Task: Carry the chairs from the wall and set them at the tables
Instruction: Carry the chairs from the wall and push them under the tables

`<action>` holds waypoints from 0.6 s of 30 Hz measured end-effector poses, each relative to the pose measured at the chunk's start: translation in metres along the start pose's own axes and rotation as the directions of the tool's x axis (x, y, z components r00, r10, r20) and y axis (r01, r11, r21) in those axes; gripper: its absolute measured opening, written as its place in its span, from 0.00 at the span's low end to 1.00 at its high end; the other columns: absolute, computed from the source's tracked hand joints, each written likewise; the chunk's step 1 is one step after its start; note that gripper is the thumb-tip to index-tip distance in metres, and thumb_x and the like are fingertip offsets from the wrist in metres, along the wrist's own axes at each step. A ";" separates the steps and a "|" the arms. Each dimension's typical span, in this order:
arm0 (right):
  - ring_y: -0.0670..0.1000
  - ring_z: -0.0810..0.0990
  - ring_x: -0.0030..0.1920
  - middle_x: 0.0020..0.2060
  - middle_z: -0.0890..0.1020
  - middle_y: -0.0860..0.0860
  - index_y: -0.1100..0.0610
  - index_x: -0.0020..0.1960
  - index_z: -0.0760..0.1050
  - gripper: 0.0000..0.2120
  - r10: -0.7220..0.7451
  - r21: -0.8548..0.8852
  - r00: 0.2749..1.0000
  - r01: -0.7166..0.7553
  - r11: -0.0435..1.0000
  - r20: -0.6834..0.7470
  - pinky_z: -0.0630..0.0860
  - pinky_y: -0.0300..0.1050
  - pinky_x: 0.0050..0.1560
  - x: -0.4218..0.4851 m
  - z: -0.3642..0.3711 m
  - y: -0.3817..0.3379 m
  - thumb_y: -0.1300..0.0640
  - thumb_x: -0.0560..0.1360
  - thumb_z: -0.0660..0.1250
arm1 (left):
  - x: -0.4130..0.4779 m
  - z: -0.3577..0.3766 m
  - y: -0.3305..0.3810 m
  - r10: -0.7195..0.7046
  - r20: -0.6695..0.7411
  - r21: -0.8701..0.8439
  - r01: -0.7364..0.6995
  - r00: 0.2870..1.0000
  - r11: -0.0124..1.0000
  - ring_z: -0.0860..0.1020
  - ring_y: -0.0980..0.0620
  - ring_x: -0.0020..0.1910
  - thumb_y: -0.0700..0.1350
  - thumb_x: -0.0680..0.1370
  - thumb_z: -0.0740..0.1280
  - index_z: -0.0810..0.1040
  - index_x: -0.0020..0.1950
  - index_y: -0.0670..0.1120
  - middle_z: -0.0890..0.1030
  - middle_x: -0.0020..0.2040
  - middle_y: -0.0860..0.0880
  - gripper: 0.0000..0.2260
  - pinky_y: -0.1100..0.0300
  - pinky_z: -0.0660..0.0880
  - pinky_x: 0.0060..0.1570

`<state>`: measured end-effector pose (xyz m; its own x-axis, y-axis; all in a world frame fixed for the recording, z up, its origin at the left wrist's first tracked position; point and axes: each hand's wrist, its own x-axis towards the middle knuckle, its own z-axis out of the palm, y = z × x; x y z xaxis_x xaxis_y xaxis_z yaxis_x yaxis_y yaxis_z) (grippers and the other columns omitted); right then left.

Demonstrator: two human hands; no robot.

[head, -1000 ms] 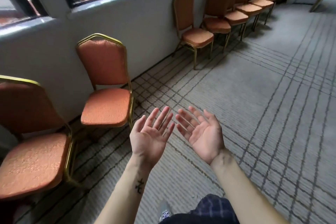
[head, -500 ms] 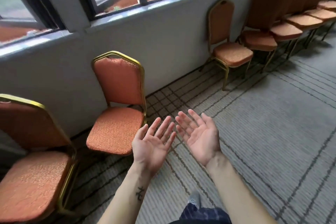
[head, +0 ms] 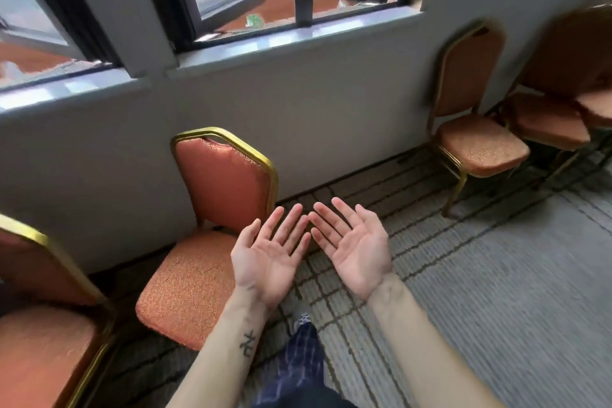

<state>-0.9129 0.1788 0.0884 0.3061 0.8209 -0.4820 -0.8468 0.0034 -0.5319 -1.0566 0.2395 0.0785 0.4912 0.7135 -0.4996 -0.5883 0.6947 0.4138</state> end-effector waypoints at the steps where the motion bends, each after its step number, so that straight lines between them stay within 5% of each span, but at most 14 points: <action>1: 0.60 0.81 0.64 0.63 0.82 0.62 0.59 0.74 0.69 0.24 -0.009 -0.017 1.000 0.009 1.000 0.006 0.73 0.57 0.68 0.019 0.007 -0.008 0.48 0.83 0.55 | 0.020 0.010 0.007 0.013 0.006 -0.009 -0.013 1.000 1.000 0.78 0.39 0.68 0.51 0.84 0.55 0.70 0.75 0.43 0.80 0.68 0.38 0.22 0.44 0.69 0.71; 11: 0.59 0.82 0.64 0.62 0.82 0.62 0.59 0.72 0.71 0.21 0.009 -0.146 0.999 -0.003 0.989 0.036 0.74 0.55 0.68 0.185 0.097 -0.090 0.52 0.83 0.57 | 0.195 0.102 0.097 -0.011 0.016 -0.069 0.012 1.000 0.998 0.78 0.42 0.68 0.51 0.84 0.55 0.70 0.75 0.44 0.81 0.67 0.40 0.22 0.49 0.69 0.68; 18: 0.59 0.81 0.65 0.63 0.82 0.61 0.58 0.73 0.72 0.21 0.179 -0.280 0.981 -0.151 0.948 0.077 0.71 0.58 0.72 0.308 0.123 -0.122 0.53 0.84 0.54 | 0.295 0.107 0.120 0.110 -0.117 -0.171 -0.129 0.987 0.977 0.78 0.41 0.68 0.51 0.84 0.56 0.71 0.75 0.46 0.81 0.68 0.40 0.21 0.47 0.69 0.69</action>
<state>-0.7694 0.5016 0.0906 0.1157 0.8498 -0.5142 -0.7268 -0.2805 -0.6270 -0.9131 0.5429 0.0622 0.3450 0.7698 -0.5369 -0.7479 0.5712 0.3383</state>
